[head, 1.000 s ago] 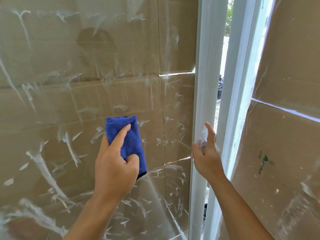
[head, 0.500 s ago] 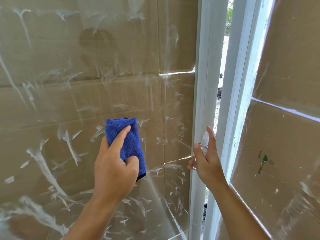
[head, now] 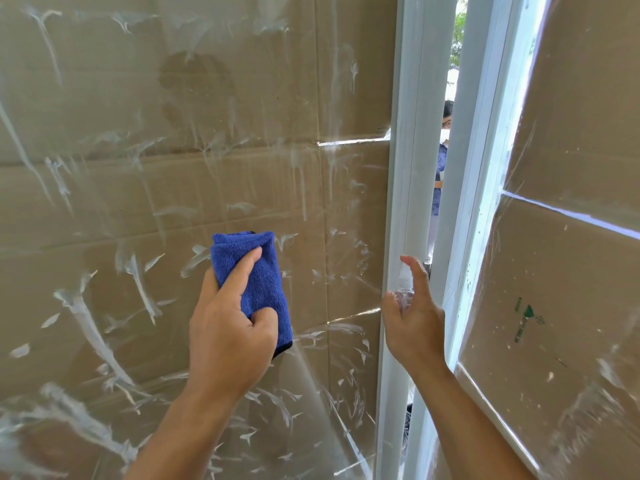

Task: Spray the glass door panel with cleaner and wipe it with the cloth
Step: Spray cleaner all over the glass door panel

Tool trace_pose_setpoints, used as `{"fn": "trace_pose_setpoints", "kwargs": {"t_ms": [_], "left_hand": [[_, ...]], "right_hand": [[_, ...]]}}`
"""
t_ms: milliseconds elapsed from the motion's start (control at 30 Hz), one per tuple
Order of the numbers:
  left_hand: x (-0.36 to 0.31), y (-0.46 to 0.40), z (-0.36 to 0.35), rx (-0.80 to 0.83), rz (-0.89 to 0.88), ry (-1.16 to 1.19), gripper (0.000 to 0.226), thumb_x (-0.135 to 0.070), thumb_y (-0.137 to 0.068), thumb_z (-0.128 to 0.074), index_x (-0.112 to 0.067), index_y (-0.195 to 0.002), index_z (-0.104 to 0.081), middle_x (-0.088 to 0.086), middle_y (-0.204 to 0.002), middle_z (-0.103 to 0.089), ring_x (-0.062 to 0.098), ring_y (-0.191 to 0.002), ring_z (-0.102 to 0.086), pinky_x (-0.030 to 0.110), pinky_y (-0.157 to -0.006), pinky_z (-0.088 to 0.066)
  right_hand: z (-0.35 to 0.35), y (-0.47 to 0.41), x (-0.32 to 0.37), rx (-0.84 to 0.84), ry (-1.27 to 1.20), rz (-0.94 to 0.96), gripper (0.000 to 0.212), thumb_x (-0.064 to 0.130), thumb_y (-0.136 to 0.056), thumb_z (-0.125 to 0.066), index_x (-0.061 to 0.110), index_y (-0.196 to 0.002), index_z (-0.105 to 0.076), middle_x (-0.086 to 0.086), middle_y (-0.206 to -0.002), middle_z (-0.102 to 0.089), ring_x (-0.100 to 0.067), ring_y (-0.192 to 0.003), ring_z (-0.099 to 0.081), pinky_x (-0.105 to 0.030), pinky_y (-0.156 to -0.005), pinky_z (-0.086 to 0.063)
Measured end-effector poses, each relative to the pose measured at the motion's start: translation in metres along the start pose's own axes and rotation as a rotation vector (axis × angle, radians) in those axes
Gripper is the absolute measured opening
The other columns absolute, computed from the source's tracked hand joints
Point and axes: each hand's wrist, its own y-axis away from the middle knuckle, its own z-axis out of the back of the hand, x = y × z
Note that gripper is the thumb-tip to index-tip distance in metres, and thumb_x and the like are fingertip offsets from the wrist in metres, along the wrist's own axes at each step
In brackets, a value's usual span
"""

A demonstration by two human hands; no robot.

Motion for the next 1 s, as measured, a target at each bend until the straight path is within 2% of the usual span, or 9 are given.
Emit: {"fn": "trace_pose_setpoints", "kwargs": {"t_ms": [133, 167, 233, 300, 467, 567, 700, 833, 1000], "left_hand": [[0.001, 0.0, -0.001, -0.003, -0.007, -0.003, 0.072, 0.004, -0.079, -0.058, -0.031, -0.141, -0.05, -0.013, -0.125, -0.046, 0.002, -0.071, -0.056, 0.006, -0.065, -0.042], [0.001, 0.0, -0.002, -0.003, -0.007, -0.003, 0.072, 0.004, -0.079, -0.058, -0.031, -0.141, -0.05, -0.013, -0.125, -0.046, 0.003, -0.072, -0.056, 0.007, -0.065, -0.043], [0.001, 0.0, -0.002, -0.003, -0.006, -0.006, 0.072, 0.004, -0.079, -0.058, -0.031, -0.142, -0.05, -0.013, -0.125, -0.046, 0.003, -0.072, -0.056, 0.01, -0.062, -0.044], [0.002, 0.0, -0.001, -0.004, 0.002, -0.013, 0.072, 0.002, -0.08, -0.058, -0.032, -0.142, -0.049, -0.015, -0.124, -0.045, 0.005, -0.068, -0.055, 0.013, -0.058, -0.042], [0.006, 0.001, 0.002, -0.007, 0.015, -0.02, 0.072, 0.002, -0.08, -0.057, -0.033, -0.142, -0.049, -0.016, -0.123, -0.045, 0.005, -0.06, -0.054, 0.014, -0.059, -0.039], [0.008, 0.001, 0.004, -0.011, 0.022, -0.024, 0.072, 0.002, -0.08, -0.057, -0.033, -0.142, -0.049, -0.014, -0.126, -0.046, 0.006, -0.06, -0.052, 0.015, -0.062, -0.039], [0.011, 0.002, 0.006, -0.011, 0.029, -0.026, 0.072, 0.001, -0.08, -0.056, -0.033, -0.142, -0.049, -0.011, -0.128, -0.047, 0.007, -0.062, -0.051, 0.016, -0.063, -0.04], [0.015, 0.002, 0.011, -0.014, 0.029, -0.027, 0.072, 0.001, -0.08, -0.056, -0.035, -0.141, -0.049, -0.012, -0.128, -0.047, 0.007, -0.062, -0.051, 0.014, -0.063, -0.039], [0.018, 0.001, 0.02, -0.014, 0.051, -0.024, 0.072, 0.0, -0.08, -0.056, -0.036, -0.142, -0.048, -0.014, -0.123, -0.046, 0.007, -0.062, -0.053, 0.013, -0.06, -0.039]], "right_hand": [[-0.002, 0.004, 0.003, -0.027, -0.001, 0.033, 0.051, 0.011, -0.098, -0.062, 0.033, -0.142, -0.047, -0.002, -0.06, -0.056, -0.018, -0.053, -0.056, -0.025, -0.063, -0.058], [-0.003, 0.005, 0.004, -0.024, -0.012, 0.054, 0.055, 0.011, -0.098, -0.062, 0.035, -0.144, -0.045, -0.002, -0.06, -0.055, -0.017, -0.054, -0.057, -0.022, -0.064, -0.058], [-0.006, 0.006, 0.006, 0.001, -0.023, 0.086, 0.059, 0.01, -0.098, -0.061, 0.033, -0.148, -0.042, 0.004, -0.056, -0.049, -0.009, -0.057, -0.056, -0.007, -0.061, -0.048], [-0.006, 0.006, 0.01, 0.016, -0.009, 0.096, 0.055, 0.009, -0.097, -0.061, 0.027, -0.147, -0.047, 0.007, -0.054, -0.045, -0.005, -0.055, -0.053, -0.001, -0.058, -0.041], [-0.013, 0.009, 0.011, -0.018, -0.027, 0.118, 0.055, 0.006, -0.095, -0.061, 0.029, -0.143, -0.048, 0.0, -0.054, -0.046, -0.012, -0.052, -0.048, -0.009, -0.059, -0.045], [-0.017, 0.012, 0.011, 0.026, -0.027, 0.156, 0.057, 0.006, -0.095, -0.061, 0.027, -0.146, -0.048, -0.001, -0.053, -0.045, -0.018, -0.052, -0.046, -0.007, -0.064, -0.043], [-0.024, 0.017, 0.014, 0.006, -0.032, 0.169, 0.05, 0.002, -0.093, -0.062, 0.023, -0.137, -0.052, 0.008, -0.052, -0.04, -0.011, -0.053, -0.046, -0.007, -0.058, -0.041], [-0.031, 0.021, 0.019, 0.033, -0.06, 0.213, 0.063, 0.005, -0.096, -0.062, 0.037, -0.144, -0.038, -0.004, -0.055, -0.046, -0.013, -0.055, -0.047, -0.015, -0.051, -0.044], [-0.037, 0.028, 0.03, 0.012, -0.069, 0.209, 0.056, 0.001, -0.093, -0.063, 0.036, -0.133, -0.043, 0.006, -0.054, -0.043, -0.009, -0.053, -0.048, -0.008, -0.051, -0.038]]}}
